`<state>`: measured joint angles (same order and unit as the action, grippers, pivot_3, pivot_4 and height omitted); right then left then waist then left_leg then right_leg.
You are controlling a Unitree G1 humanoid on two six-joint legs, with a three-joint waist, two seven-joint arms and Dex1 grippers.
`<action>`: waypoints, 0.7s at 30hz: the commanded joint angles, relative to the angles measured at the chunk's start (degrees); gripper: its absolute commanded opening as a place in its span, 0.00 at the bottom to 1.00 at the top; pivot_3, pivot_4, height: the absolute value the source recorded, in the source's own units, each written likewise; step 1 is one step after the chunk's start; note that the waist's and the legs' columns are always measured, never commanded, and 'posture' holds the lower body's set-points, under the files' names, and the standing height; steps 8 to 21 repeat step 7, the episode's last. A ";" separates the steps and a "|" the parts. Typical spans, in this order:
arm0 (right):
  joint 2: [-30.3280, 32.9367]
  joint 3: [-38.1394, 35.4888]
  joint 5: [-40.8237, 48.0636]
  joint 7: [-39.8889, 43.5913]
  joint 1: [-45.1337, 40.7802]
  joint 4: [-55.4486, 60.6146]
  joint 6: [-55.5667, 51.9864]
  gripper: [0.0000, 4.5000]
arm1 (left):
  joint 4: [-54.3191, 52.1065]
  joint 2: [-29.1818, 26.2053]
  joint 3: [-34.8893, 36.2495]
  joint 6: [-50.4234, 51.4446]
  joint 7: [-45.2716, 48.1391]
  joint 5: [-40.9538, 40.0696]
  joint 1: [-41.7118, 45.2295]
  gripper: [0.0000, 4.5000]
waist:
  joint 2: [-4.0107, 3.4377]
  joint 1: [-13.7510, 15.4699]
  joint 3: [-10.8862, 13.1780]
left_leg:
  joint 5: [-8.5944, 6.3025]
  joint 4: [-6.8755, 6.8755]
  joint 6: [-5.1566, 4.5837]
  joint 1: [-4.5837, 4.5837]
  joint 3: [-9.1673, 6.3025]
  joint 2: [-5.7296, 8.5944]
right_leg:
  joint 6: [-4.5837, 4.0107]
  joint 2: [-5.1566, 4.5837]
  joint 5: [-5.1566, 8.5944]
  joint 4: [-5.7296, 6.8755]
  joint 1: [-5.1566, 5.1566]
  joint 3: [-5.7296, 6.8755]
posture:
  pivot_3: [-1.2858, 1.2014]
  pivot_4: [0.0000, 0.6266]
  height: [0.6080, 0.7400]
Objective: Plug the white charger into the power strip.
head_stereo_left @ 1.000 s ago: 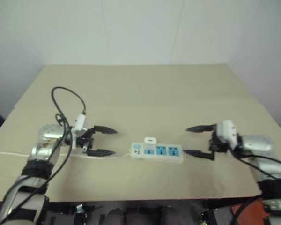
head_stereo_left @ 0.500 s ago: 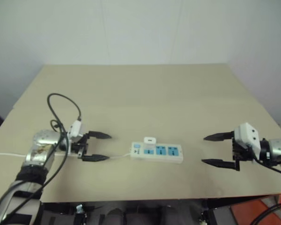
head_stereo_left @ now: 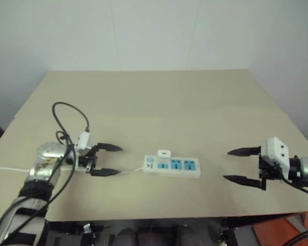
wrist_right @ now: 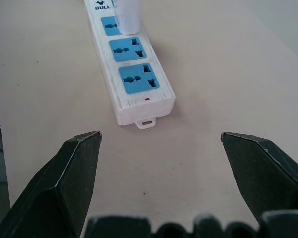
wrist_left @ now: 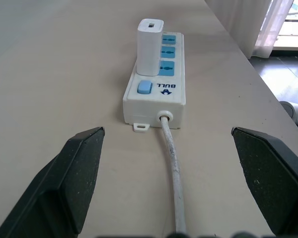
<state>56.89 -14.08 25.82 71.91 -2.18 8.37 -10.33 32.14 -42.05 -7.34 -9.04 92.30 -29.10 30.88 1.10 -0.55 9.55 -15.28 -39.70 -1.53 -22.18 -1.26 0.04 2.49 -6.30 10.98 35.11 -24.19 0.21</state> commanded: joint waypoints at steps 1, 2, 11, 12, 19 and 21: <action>0.30 -1.36 -0.20 -0.85 -0.05 1.42 0.01 1.00 | 0.16 0.34 -0.18 -1.12 0.20 0.20 1.45 0.99 | 0.00 0.02 0.00 | 0.00 0.00 0.00 -0.01 0.00 0.00 | 0.00 0.00 0.00 0.00 0.00 0.00 | 0.52 0.24 1.00; 0.34 -1.36 -0.19 -0.88 0.01 1.55 -0.12 1.00 | 0.25 0.36 -0.30 -1.11 0.20 0.14 1.52 0.99 | 0.00 0.04 0.00 | 0.00 -0.01 0.00 -0.01 0.00 0.00 | 0.00 0.00 0.00 0.00 0.00 0.00 | 0.52 0.24 1.00; 0.44 -1.17 -0.20 -1.16 0.18 2.00 -0.23 1.00 | 0.81 0.45 -0.73 -1.21 0.20 0.05 1.67 0.99 | 0.01 0.06 0.00 | 0.00 -0.01 0.00 0.00 0.00 0.00 | 0.00 0.00 0.00 0.01 0.00 0.00 | 0.52 0.24 1.00; 0.44 -1.17 -0.20 -1.16 0.18 2.00 -0.23 1.00 | 0.81 0.45 -0.73 -1.21 0.20 0.05 1.67 0.99 | 0.01 0.06 0.00 | 0.00 -0.01 0.00 0.00 0.00 0.00 | 0.00 0.00 0.00 0.01 0.00 0.00 | 0.52 0.24 1.00; 0.44 -1.17 -0.20 -1.16 0.18 2.00 -0.23 1.00 | 0.81 0.45 -0.73 -1.21 0.20 0.05 1.67 0.99 | 0.01 0.06 0.00 | 0.00 -0.01 0.00 0.00 0.00 0.00 | 0.00 0.00 0.00 0.01 0.00 0.00 | 0.52 0.24 1.00; 0.44 -1.17 -0.20 -1.16 0.18 2.00 -0.23 1.00 | 0.81 0.45 -0.73 -1.21 0.20 0.05 1.67 0.99 | 0.01 0.06 0.00 | 0.00 -0.01 0.00 0.00 0.00 0.00 | 0.00 0.00 0.00 0.01 0.00 0.00 | 0.52 0.24 1.00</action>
